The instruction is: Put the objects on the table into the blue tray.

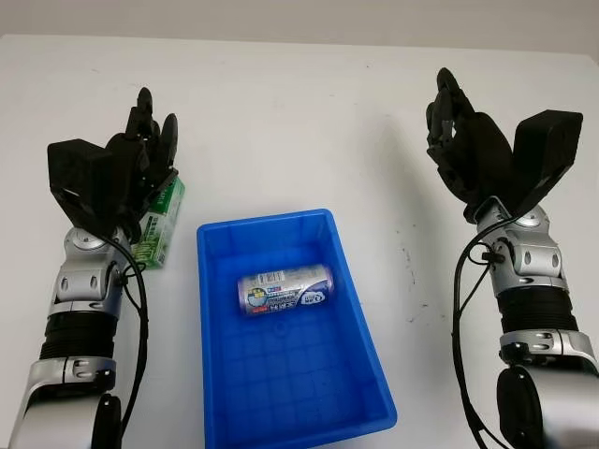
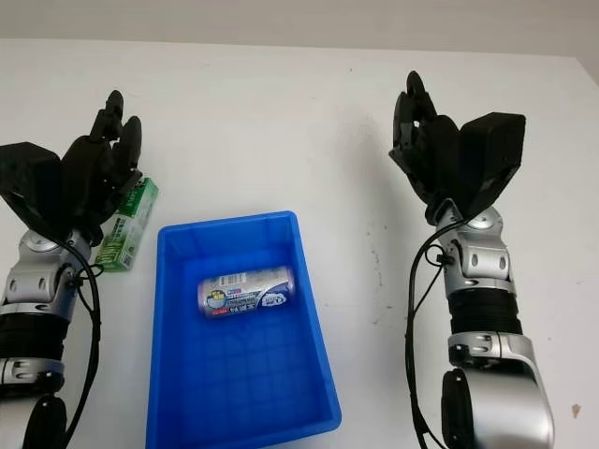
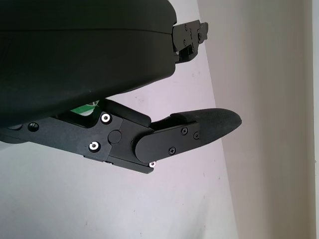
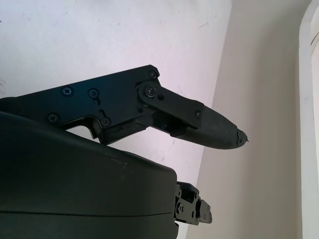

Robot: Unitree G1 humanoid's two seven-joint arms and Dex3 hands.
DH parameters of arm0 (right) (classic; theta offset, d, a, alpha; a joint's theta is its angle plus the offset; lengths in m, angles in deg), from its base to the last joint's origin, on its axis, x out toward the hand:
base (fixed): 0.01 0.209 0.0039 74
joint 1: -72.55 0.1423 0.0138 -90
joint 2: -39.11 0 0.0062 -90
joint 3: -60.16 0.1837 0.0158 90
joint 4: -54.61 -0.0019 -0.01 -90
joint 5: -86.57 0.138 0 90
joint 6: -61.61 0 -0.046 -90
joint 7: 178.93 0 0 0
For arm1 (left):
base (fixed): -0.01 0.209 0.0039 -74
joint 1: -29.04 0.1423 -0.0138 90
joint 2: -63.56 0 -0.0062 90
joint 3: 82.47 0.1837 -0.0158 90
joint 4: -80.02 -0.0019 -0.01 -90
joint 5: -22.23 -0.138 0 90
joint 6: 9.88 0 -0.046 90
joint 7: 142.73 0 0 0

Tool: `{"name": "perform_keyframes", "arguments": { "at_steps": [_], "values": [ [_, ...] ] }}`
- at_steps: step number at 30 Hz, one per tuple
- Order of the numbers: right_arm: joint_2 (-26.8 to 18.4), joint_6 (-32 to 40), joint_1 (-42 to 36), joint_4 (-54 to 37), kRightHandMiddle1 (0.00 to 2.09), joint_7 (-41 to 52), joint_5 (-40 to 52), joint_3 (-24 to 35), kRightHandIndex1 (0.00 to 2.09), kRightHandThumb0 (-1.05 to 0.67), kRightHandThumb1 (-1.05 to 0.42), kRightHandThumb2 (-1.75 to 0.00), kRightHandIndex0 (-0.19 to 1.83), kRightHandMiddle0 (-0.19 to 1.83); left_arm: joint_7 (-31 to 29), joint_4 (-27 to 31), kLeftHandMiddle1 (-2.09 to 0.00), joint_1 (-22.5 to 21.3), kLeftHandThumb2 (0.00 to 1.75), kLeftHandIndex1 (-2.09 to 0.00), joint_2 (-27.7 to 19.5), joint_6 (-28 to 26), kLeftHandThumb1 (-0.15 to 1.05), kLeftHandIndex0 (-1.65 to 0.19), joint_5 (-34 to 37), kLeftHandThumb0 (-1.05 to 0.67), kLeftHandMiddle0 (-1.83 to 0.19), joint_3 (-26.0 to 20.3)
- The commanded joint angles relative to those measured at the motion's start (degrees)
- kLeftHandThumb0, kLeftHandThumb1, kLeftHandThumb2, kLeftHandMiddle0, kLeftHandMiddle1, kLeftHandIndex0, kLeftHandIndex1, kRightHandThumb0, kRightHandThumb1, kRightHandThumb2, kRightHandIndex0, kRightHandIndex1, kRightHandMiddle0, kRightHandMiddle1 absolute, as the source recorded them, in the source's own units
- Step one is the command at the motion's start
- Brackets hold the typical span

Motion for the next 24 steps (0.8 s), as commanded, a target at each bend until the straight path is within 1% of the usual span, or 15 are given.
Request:
{"name": "perform_keyframes", "arguments": {
  "at_steps": [1,3,5,7,9,10,11,12,14,15,18,19,21,23,24],
  "values": [
    [0.3,0.3,-0.7,-0.7,0.0,-0.3,0.1,0.4,0.0,-0.66,-1.05,-0.82,-0.19,-0.19,-0.5,0.8,0.0,-0.8,0.65,0.0,-1.1,0.8,1.05,0.19,-0.3,-0.66,0.19,0.1],
    [0.6,0.6,-0.8,-1.2,0.0,-0.6,0.2,0.5,0.0,-0.67,-1.05,-0.82,-0.19,-0.19,-1.7,1.8,0.0,-0.6,0.62,0.0,-1.7,2.0,1.05,0.19,0.4,-0.68,0.19,-0.4],
    [0.8,0.8,-1.0,-1.6,0.0,-0.8,0.4,0.5,0.0,-0.67,-1.05,-0.82,-0.19,-0.19,-3.5,3.6,0.0,-0.7,0.56,-0.01,-3.6,3.0,1.05,0.19,0.4,-0.68,0.19,-0.6],
    [1.0,1.3,-1.1,-2.3,0.0,-0.8,0.8,0.7,0.0,-0.67,-1.05,-0.83,-0.19,-0.19,-6.8,5.3,0.0,-1.9,0.48,-0.02,-7.9,4.3,1.05,0.19,-1.1,-0.68,0.19,0.0],
    [1.1,1.8,-1.3,-2.8,0.0,-0.7,1.0,0.7,0.0,-0.66,-1.05,-0.83,-0.19,-0.19,-12.0,5.2,0.0,-4.2,0.34,-0.03,-12.7,5.3,1.05,0.18,-1.9,-0.64,0.19,0.7],
    [1.1,1.9,-1.3,-3.0,0.0,-0.8,1.1,0.8,0.0,-0.66,-1.05,-0.83,-0.19,-0.19,-14.5,5.0,-0.02,-5.6,0.23,-0.05,-14.8,5.1,1.05,0.15,-2.2,-0.62,0.18,1.1],
    [1.1,2.0,-1.3,-3.0,0.0,-0.8,1.1,0.8,0.0,-0.66,-1.05,-0.83,-0.19,-0.19,-16.1,4.8,-0.04,-6.5,0.14,-0.06,-16.0,4.8,1.02,0.12,-2.3,-0.58,0.18,1.4],
    [1.1,1.9,-1.3,-3.0,0.0,-0.6,1.1,0.8,0.0,-0.66,-1.05,-0.83,-0.19,-0.19,-17.4,5.2,-0.04,-7.3,0.11,-0.07,-17.9,4.3,1.01,0.11,-3.4,-0.56,0.17,2.1],
    [1.2,2.3,-1.3,-3.2,0.0,-0.7,1.1,0.9,0.0,-0.66,-1.05,-0.83,-0.19,-0.19,-20.8,4.5,-0.07,-9.4,0.07,-0.08,-21.8,7.1,0.98,0.07,-5.9,-0.52,0.13,3.9],
    [1.3,2.6,-1.3,-3.3,0.0,-0.7,1.2,1.0,0.0,-0.66,-1.05,-0.83,-0.19,-0.19,-22.6,4.4,-0.07,-10.5,0.05,-0.09,-23.5,7.5,0.94,0.06,-6.8,-0.45,0.11,4.6],
    [1.7,3.5,-1.3,-3.6,0.0,-1.2,1.5,1.2,0.0,-0.65,-1.05,-0.83,-0.19,-0.19,-25.5,6.3,-0.06,-12.5,0.03,-0.08,-28.1,7.6,0.87,0.06,-11.7,-0.35,0.12,7.5],
    [1.7,3.7,-1.3,-3.8,0.0,-1.3,1.5,1.2,0.0,-0.64,-1.05,-0.83,-0.19,-0.19,-25.6,6.8,-0.06,-12.7,0.03,-0.08,-30.1,10.2,0.87,0.06,-14.5,-0.33,0.13,8.7],
    [1.8,4.0,-1.4,-4.1,0.0,-1.3,1.5,1.1,0.0,-0.64,-1.05,-0.82,-0.19,-0.19,-24.7,6.2,-0.06,-13.1,0.03,-0.08,-33.9,18.3,0.85,0.05,-21.1,-0.26,0.12,11.4],
    [1.7,3.8,-1.5,-4.0,0.0,-1.0,1.2,0.9,0.0,-0.64,-1.05,-0.82,-0.19,-0.19,-19.9,3.4,-0.07,-14.5,0.04,-0.08,-37.7,29.5,0.84,0.04,-30.3,-0.27,0.09,15.0],
    [1.6,3.7,-1.5,-3.9,0.0,-0.9,1.1,0.7,0.0,-0.64,-1.05,-0.82,-0.19,-0.19,-17.7,2.0,-0.07,-15.2,0.03,-0.08,-38.8,33.4,0.83,0.03,-33.9,-0.33,0.07,16.2]
  ]
}}
